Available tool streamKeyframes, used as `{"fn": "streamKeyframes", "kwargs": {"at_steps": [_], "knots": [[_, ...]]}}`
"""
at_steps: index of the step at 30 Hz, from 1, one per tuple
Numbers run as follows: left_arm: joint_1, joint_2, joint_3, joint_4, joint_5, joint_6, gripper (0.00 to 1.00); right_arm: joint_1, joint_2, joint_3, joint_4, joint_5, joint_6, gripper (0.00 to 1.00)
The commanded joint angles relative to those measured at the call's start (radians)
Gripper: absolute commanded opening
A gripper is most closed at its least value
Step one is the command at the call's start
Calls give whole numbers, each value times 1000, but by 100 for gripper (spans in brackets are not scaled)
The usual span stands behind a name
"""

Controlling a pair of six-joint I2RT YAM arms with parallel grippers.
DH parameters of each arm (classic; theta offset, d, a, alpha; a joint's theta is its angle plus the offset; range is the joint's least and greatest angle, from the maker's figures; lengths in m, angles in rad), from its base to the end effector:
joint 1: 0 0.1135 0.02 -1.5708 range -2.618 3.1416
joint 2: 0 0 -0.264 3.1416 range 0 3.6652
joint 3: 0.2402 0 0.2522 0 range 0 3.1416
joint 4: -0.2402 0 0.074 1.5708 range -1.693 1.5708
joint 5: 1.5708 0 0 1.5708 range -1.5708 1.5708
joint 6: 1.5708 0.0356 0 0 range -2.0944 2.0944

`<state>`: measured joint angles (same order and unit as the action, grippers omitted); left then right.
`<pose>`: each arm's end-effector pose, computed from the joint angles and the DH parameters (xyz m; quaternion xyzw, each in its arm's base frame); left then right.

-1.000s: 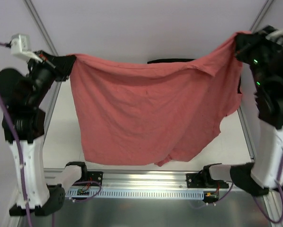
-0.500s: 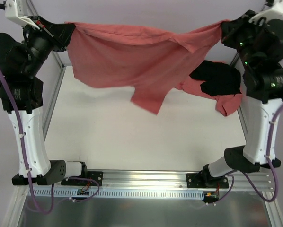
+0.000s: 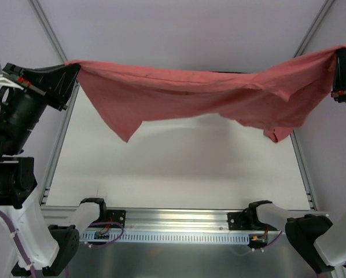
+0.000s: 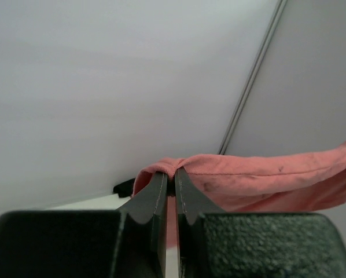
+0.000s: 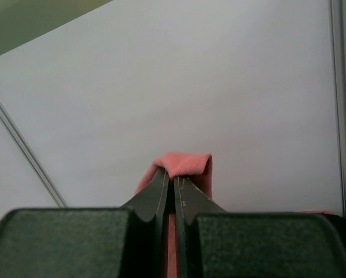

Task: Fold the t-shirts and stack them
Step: Flatten out the tshirt

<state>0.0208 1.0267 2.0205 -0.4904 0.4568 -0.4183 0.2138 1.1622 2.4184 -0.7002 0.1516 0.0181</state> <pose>0.0598 -0.0145 0.6285 0.0823 0.5261 -0.2785 0.7993 0.0271 0.0004 0.6649 0.0185 0.4887 0.0643 0.8699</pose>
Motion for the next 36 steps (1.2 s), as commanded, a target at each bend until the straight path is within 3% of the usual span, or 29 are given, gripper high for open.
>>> {"fn": "streamKeyframes", "kwargs": {"at_steps": [1,15,20,26,29,32,33,36], "knots": [[2,-30,50,-48,-9,16,0,-7,-19,18,-5,35,-41,0],[2,-63,64,-82,-44,-7,0,-7,-1,10,-31,29,-50,0],[4,-45,-90,-54,-49,-13,0,-5,69,-133,-35,16,-53,0],[2,62,-284,59,-55,-25,0,-10,292,-139,-47,-44,-21,0],[4,261,-182,116,-43,-11,0,-13,471,-1,-35,-81,19,0],[2,497,177,53,-12,4,0,-27,661,259,-13,-124,60,0],[5,559,396,30,-6,0,0,-33,681,290,14,-139,78,0],[33,662,561,71,34,-101,0,-48,616,184,190,-182,111,0]]}}
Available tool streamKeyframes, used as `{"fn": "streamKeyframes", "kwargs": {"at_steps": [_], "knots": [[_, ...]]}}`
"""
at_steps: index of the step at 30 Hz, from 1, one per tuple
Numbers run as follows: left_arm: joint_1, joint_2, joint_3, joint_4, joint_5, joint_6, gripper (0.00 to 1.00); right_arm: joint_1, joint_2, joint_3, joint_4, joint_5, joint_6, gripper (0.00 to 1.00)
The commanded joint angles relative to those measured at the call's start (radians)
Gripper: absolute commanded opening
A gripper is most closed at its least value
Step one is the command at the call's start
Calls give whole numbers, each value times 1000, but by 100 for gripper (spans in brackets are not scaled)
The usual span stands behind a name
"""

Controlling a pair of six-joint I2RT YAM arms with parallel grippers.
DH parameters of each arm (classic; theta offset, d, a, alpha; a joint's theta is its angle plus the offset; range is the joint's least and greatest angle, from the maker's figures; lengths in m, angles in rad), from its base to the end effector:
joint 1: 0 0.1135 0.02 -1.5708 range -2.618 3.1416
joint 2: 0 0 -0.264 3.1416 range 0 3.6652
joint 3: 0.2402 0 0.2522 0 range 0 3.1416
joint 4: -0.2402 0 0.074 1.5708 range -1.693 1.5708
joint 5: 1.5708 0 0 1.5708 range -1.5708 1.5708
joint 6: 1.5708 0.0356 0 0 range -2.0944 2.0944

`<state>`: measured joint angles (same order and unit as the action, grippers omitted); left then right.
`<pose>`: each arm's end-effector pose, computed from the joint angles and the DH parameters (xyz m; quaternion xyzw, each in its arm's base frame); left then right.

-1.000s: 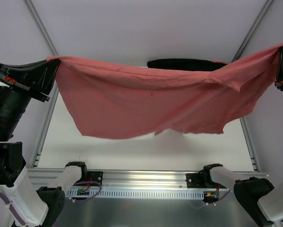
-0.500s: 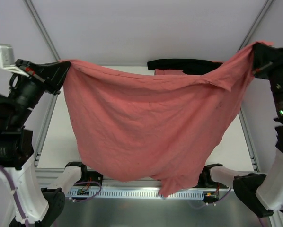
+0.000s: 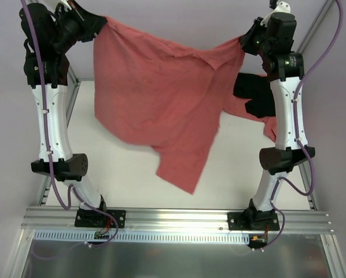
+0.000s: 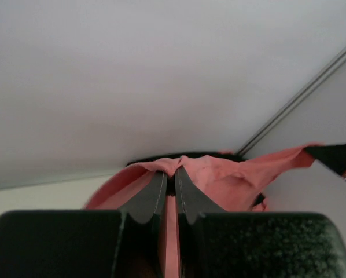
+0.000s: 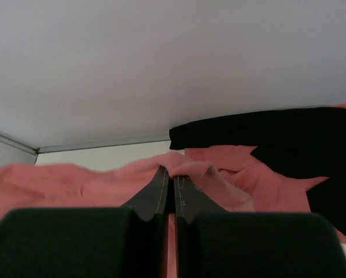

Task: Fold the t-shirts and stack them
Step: Flatten out the tshirt

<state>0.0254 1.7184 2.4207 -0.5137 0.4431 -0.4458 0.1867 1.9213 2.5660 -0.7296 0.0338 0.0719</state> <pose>0.3116 -0.0074 0.5986 0.0195 0.6441 -0.2938 0.7059 0.3732 0.0693 0.5473 -0.0308 0.7358 0.0749 0.6723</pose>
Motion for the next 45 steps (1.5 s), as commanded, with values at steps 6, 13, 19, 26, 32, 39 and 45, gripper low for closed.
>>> {"fn": "streamKeyframes", "kwargs": {"at_steps": [6,13,19,26,32,39,45], "knots": [[39,-210,-73,250,89,-166,0,-46,-297,8,302,-55,-13,0],[39,-420,-277,196,128,-145,0,-82,-468,-30,279,-58,-49,0],[39,-724,-766,221,180,-249,0,-82,-784,-542,171,-84,37,0],[39,-863,-892,54,155,-183,0,-82,-995,-762,36,-49,-4,0],[39,-769,-701,10,190,-143,0,-82,-889,-509,-31,-61,3,0],[39,-776,-761,43,201,-145,0,-84,-894,-549,-44,-52,25,0],[39,-715,-778,62,204,-123,0,-82,-816,-575,-15,-64,8,0]]}}
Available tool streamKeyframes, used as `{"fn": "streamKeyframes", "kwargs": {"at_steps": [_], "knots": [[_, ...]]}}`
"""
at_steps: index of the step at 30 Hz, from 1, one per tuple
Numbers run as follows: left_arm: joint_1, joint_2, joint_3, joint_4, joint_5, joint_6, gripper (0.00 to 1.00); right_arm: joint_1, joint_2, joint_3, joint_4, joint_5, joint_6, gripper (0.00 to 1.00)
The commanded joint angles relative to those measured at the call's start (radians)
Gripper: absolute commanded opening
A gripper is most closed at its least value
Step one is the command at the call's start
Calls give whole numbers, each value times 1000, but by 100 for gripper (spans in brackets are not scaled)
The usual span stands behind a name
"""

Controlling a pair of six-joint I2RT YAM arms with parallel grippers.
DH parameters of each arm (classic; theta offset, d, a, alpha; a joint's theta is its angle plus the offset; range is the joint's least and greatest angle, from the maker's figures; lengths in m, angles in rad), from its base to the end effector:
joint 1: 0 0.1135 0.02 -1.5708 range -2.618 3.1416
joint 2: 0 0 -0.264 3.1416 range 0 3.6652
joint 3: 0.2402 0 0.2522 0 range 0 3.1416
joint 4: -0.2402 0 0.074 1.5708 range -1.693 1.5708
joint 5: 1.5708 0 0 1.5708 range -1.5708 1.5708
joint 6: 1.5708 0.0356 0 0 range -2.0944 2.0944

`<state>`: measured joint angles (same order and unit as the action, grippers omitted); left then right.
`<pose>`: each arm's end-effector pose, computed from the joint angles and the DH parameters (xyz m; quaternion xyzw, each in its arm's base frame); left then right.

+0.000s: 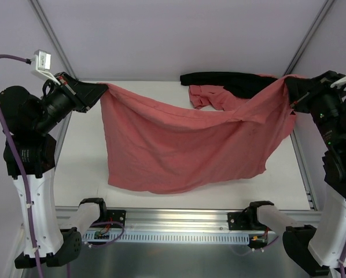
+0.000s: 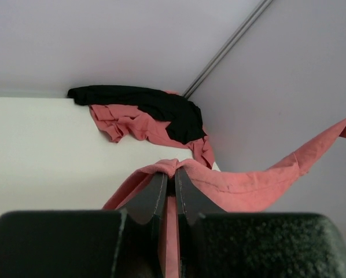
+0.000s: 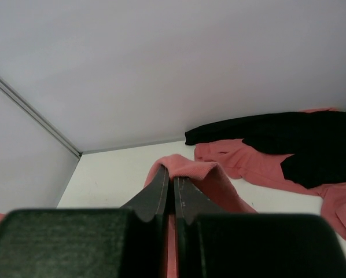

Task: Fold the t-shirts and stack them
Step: Flatten out the tshirt

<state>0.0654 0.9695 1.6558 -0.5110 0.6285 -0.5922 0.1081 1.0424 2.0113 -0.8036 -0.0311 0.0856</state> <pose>0.1245 -0.0128 0.5508 0.0269 0.6548 -0.3815 0.6519 0.0836 0.0102 0.5954 -0.0191 0.6461 0.0838 0.7584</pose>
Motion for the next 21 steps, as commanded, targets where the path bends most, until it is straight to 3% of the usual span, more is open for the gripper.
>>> {"fn": "streamKeyframes", "kwargs": {"at_steps": [1,6,10,12,13,16,18,21], "knots": [[-1,43,-31,74,13,26,0,-4,79,-29,72,-6,-6,0],[-1,156,-34,172,-16,41,0,-4,264,36,118,-64,6,0],[-1,357,96,275,-32,35,0,-4,525,194,156,-85,42,0],[1,490,201,270,-27,49,0,-4,623,301,164,-95,62,0],[-1,539,342,255,-27,51,0,-4,728,461,158,-98,66,0],[2,719,652,201,-15,42,0,-7,855,691,211,-107,89,0],[16,800,782,227,2,-33,0,-25,835,635,295,-110,138,0],[20,789,756,327,27,-126,0,-41,754,531,379,-109,152,0]]}}
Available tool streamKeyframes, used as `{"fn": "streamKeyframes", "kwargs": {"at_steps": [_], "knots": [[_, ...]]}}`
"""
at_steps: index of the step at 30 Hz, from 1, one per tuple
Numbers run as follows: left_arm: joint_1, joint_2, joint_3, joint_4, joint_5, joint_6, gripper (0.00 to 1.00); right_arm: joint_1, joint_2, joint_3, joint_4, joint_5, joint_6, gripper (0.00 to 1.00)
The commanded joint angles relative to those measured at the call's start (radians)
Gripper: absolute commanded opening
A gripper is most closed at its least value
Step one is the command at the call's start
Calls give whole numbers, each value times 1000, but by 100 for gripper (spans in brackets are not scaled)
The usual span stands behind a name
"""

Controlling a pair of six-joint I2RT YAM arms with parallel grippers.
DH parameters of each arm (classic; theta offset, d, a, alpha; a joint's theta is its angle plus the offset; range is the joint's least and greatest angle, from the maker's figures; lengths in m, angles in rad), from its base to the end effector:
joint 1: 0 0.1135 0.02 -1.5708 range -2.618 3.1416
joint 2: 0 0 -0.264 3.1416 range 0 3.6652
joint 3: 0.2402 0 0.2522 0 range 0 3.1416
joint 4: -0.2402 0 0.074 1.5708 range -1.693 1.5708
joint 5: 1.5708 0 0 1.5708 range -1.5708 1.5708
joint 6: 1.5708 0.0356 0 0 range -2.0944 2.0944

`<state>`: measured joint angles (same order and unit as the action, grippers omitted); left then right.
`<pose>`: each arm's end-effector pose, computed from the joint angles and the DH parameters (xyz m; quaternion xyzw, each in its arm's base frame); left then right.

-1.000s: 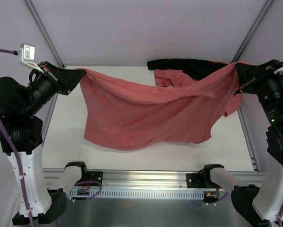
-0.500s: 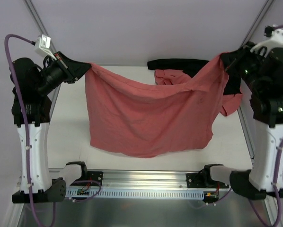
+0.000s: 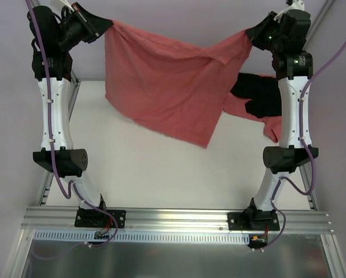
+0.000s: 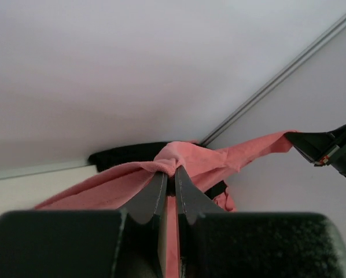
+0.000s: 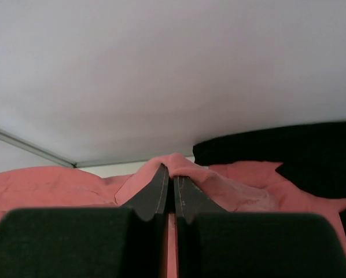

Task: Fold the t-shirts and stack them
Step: Flatten out the tshirt

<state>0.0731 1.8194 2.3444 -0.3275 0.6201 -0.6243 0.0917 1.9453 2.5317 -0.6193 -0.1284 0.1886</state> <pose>0.3684 0.0062 0.5643 0.0155 0.6480 -0.3865 0.6561 0.3946 0.0409 0.5411 -0.0098 0.7185 0.1426 0.6807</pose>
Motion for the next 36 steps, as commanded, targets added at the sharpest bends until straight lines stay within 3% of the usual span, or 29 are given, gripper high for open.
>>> {"fn": "streamKeyframes", "kwargs": {"at_steps": [1,5,8,10,17,18,20,23,25,26,30,36], "knots": [[13,-77,47,160,47,-112,0,-27,-164,13,188,-16,45,0],[21,-214,-83,179,79,-107,0,-35,-285,-43,179,-25,2,0],[22,-360,-264,176,90,-86,0,-40,-388,-146,175,-37,-23,0],[19,-443,-475,214,102,-75,0,-41,-449,-227,159,-48,-24,0],[17,-794,-1197,231,105,-144,0,-41,-736,-871,139,-137,53,0],[17,-818,-1258,222,109,-162,0,-41,-756,-1021,133,-152,72,0],[19,-861,-1396,170,128,-175,0,-41,-802,-1161,126,-241,147,0],[17,-874,-1484,50,174,-198,0,-38,-819,-1407,110,-400,207,0],[17,-894,-1498,3,187,-178,0,-33,-854,-1558,130,-436,235,0],[17,-904,-1476,-98,161,-151,0,-33,-871,-1593,124,-432,229,0],[17,-943,-1435,-281,80,-58,0,-30,-914,-1654,2,-427,161,0],[19,-1012,-1494,-434,32,-35,0,-27,-988,-1676,-188,-372,58,0]]}}
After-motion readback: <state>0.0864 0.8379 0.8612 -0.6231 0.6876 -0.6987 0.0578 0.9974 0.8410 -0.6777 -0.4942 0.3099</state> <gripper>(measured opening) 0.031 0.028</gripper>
